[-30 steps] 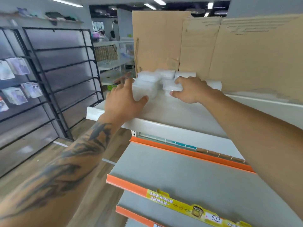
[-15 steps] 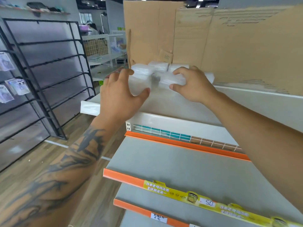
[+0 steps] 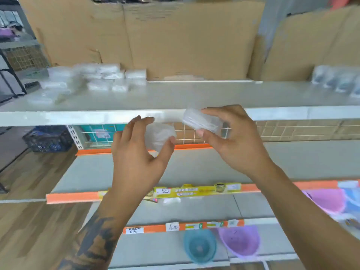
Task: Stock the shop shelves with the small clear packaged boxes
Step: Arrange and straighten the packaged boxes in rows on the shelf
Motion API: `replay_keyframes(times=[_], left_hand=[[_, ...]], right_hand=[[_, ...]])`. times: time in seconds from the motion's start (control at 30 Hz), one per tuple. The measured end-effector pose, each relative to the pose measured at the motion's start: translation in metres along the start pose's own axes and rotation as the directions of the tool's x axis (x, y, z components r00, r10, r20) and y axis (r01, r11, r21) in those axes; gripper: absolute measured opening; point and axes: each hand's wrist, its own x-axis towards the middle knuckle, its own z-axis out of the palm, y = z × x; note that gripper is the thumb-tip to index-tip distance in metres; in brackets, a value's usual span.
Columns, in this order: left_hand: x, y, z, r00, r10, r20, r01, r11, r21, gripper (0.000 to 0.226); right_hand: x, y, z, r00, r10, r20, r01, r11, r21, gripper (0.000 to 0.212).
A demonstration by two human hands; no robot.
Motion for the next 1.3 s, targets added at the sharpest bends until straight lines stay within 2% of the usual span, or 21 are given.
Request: replay_keyframes(times=[0.13,0.3,0.47,0.57,0.8,0.97,1.3], left_hand=[[-0.069,0.073,0.045,0.994,0.008,0.108,0.01,0.986,-0.164,0.053],[-0.151,0.144,0.095,0.962,0.077,0.263,-0.012,0.971,-0.237,0.053],[-0.213,0.205,0.129,0.902,0.165,0.398,-0.044,0.954,-0.296,0.052],[-0.24,0.233,0.152,0.858,0.196,0.475,-0.038,0.946,-0.323,0.055],[-0.275,0.292,0.219,0.718,0.328,0.614,-0.045,0.902,-0.429,0.058],[-0.274,0.344,0.293,0.68,0.406,0.611,-0.058,0.86,-0.507,0.056],[-0.242,0.442,0.428,0.648,0.416,0.638,0.028,0.824,-0.566,0.057]], right_hand=[[-0.098,0.034,-0.063,0.988,0.117,-0.099,-0.121,0.992,-0.033,0.044],[-0.218,0.07,-0.129,0.95,0.266,-0.166,-0.286,0.953,-0.105,0.046],[-0.307,0.094,-0.177,0.85,0.472,-0.233,-0.503,0.858,-0.099,0.045],[-0.338,0.106,-0.197,0.785,0.533,-0.315,-0.577,0.815,-0.06,0.045],[-0.384,0.139,-0.245,0.634,0.586,-0.504,-0.694,0.719,-0.037,0.043],[-0.389,0.184,-0.291,0.537,0.609,-0.584,-0.77,0.636,-0.044,0.041],[-0.342,0.306,-0.389,0.524,0.588,-0.616,-0.808,0.573,-0.14,0.042]])
